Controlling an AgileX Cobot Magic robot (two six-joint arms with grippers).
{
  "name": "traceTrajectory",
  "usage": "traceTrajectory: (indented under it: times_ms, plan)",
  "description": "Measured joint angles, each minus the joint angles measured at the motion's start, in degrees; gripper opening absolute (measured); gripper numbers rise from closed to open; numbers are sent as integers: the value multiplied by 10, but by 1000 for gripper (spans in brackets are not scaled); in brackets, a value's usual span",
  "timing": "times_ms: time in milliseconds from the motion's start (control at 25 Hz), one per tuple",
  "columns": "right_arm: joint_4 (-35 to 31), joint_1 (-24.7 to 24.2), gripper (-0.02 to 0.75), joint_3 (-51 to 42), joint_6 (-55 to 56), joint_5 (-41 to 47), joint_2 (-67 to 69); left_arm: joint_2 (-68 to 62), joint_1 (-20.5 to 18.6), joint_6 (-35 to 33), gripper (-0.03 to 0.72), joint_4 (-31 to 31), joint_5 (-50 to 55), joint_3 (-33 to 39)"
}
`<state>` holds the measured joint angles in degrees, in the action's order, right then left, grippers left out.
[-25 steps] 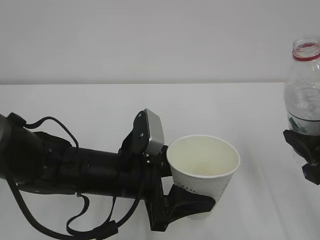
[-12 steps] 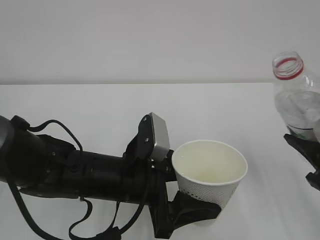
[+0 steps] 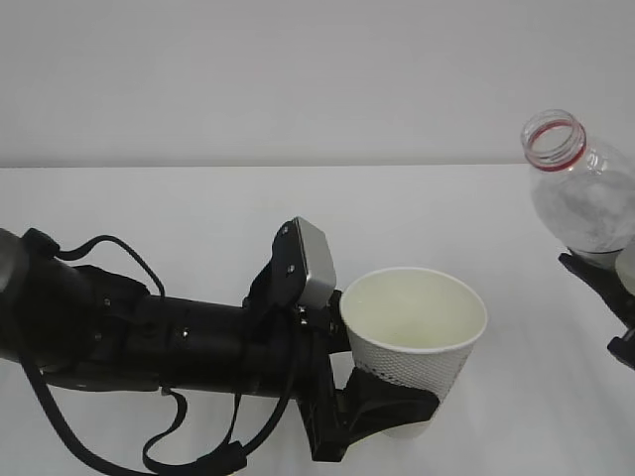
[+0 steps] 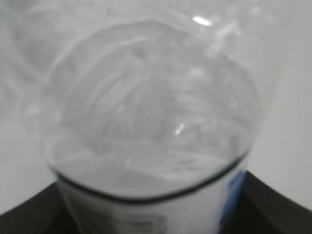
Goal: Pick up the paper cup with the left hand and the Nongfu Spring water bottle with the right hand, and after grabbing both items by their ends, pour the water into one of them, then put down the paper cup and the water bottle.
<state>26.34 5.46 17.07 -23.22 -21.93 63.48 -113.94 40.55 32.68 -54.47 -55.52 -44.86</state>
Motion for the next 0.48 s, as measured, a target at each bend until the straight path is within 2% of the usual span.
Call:
traceTrajectory:
  times_ms: [480]
  plan:
    - [1, 0, 503, 0, -74, 0, 0, 0, 1, 3, 545, -34, -8, -1]
